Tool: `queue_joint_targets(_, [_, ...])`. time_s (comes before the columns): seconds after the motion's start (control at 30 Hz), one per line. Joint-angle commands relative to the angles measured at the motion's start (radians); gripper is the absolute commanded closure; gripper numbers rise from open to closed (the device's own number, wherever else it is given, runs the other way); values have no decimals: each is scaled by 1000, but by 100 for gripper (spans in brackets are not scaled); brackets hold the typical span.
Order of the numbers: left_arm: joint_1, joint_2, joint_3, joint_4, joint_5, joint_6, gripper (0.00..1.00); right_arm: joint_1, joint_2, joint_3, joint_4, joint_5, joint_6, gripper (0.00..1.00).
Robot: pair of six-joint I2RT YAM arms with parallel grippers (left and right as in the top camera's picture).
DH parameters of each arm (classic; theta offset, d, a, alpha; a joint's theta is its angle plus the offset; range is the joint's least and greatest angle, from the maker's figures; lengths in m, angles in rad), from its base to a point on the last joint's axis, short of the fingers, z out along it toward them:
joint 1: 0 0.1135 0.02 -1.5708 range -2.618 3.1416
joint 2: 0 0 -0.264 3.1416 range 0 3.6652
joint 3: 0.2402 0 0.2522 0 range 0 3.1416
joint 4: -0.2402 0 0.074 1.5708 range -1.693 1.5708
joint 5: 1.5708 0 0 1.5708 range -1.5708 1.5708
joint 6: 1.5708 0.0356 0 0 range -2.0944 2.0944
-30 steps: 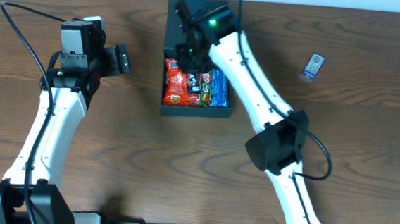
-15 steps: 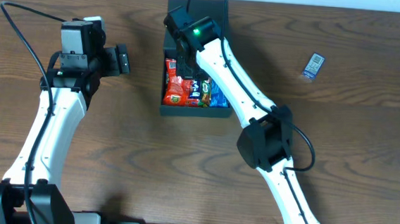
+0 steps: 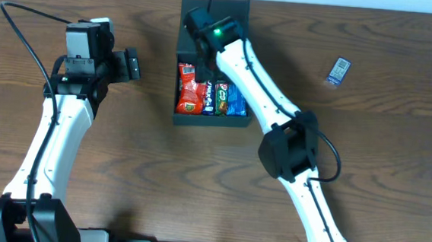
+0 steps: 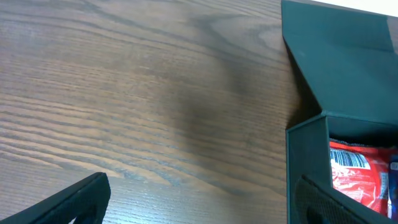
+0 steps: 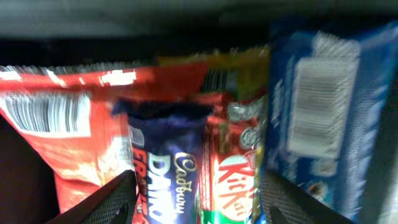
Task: Pack container
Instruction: 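Push the Dairy Milk bar down into the box and release, then move the right gripper to the small blue pack and grasp it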
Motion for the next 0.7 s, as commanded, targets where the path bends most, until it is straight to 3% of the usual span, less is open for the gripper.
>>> queue_joint_targets(0.0, [4,5,-6,-3,3,11,4,-53,-144,45,20,87,-40,30])
queue_joint_targets(0.07, [4,5,-6,-3,3,11,5,-89,-192,45,45,188,-76,21])
queue_joint_targets(0.23, [4,5,-6,-3,3,11,5,-222,-199,38,61,248,-160,17])
queue_joint_targets(0.5, [4,5,-6,-3,3,11,5,-510,-119,33,46,73,-185,12])
queue_joint_targets(0.67, [4,5,-6,-2,3,11,5,-619,-42,33,21,-10,-109,12])
